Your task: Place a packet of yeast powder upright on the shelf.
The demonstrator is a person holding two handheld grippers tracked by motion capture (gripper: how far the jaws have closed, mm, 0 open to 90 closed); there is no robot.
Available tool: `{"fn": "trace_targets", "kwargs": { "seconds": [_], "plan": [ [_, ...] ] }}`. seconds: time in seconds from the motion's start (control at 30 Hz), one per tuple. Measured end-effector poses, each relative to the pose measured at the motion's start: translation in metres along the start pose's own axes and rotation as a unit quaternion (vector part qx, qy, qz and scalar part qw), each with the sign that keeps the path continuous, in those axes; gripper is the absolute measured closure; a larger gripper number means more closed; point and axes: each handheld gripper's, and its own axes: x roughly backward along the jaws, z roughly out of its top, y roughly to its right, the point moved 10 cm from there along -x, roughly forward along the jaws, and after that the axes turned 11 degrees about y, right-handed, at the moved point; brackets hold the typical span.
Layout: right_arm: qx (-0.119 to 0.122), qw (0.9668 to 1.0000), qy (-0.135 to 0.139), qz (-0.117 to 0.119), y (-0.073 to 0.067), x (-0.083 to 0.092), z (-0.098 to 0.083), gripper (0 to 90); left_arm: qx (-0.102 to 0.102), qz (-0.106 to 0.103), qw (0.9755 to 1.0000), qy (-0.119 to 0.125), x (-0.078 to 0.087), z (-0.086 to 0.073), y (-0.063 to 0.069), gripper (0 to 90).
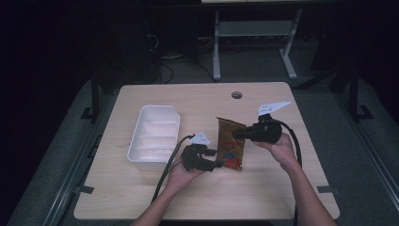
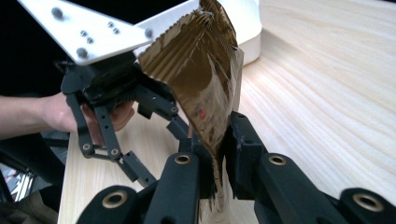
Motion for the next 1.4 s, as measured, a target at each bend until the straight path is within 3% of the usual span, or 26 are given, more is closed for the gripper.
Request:
{"fn": "trace_targets", "kwargs": {
  "seconds": [0.27,0.7,0.83,1.1,1.4],
  "plan": [
    [0.003,0.9997,0.008,-0.024,0.005,0.008,0.004,82.3,-0.033,0.015,0.9993,-0.006,0.011,-0.009,0.009,38.3],
    [0.017,0.9994,0.01,-0.028,-0.001,0.007,0.025,82.6,-0.065,-0.003,0.9979,-0.001,0.029,-0.021,0.03,35.7],
    [0.021,0.9994,0.008,-0.028,-0.002,0.004,0.03,82.6,-0.079,0.0,0.9969,-0.005,0.035,-0.027,0.033,35.0],
    [0.023,0.9995,0.005,-0.022,-0.007,-0.006,0.038,82.6,-0.074,-0.006,0.9972,-0.005,0.043,-0.035,0.036,34.6],
    [0.027,0.9995,0.002,-0.016,-0.012,-0.018,0.046,82.7,-0.086,-0.01,0.9962,-0.006,0.053,-0.039,0.041,32.9]
  ]
}}
